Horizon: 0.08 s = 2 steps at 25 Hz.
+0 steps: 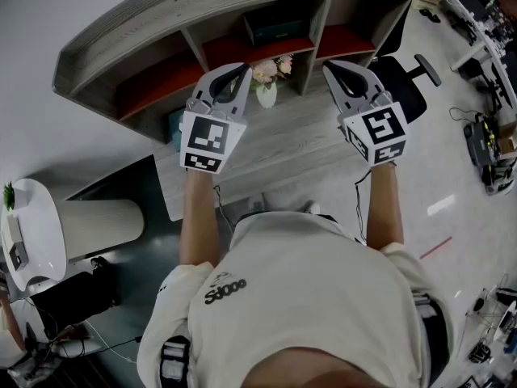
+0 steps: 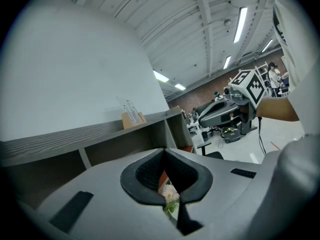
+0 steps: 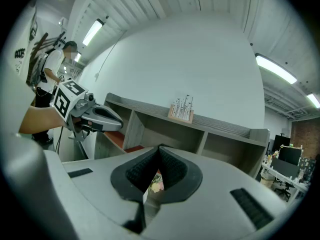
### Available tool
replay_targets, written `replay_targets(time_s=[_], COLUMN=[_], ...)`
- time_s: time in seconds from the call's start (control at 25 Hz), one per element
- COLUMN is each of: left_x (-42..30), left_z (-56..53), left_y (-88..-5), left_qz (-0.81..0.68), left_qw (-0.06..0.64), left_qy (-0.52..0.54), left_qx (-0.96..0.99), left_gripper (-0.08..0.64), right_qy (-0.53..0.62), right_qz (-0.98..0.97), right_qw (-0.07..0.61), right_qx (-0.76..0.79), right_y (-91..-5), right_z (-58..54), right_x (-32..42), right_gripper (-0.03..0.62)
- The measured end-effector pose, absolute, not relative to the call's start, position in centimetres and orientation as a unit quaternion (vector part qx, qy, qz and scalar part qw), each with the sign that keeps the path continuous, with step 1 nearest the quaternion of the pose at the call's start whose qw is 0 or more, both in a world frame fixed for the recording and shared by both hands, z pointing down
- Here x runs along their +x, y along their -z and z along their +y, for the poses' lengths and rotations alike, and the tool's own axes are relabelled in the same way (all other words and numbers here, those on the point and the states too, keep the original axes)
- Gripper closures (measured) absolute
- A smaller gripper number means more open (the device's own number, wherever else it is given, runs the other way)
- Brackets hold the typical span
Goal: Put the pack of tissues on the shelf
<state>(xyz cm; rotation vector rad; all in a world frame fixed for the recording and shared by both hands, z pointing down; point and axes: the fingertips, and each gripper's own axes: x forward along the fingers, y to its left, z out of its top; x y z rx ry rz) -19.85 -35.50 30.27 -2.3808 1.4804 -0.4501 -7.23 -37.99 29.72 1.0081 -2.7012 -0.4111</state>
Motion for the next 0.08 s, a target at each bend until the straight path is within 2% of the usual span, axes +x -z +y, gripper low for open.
replay_targets(time_s=[0.08], left_x=[-19.84], left_z=[-35.59], left_y=[-30.41], left_qz=[0.514], left_qw=[0.15], left_qy=[0.157], left_qx=[-0.83], left_gripper=[0.541], right_qy=[0.14], right_qz=[-0.922], right_qw=[0.115], right_qx=[0.343], right_y=[-29.76], right_z=[-38.09], right_x=[-7.31], right_gripper=[0.588])
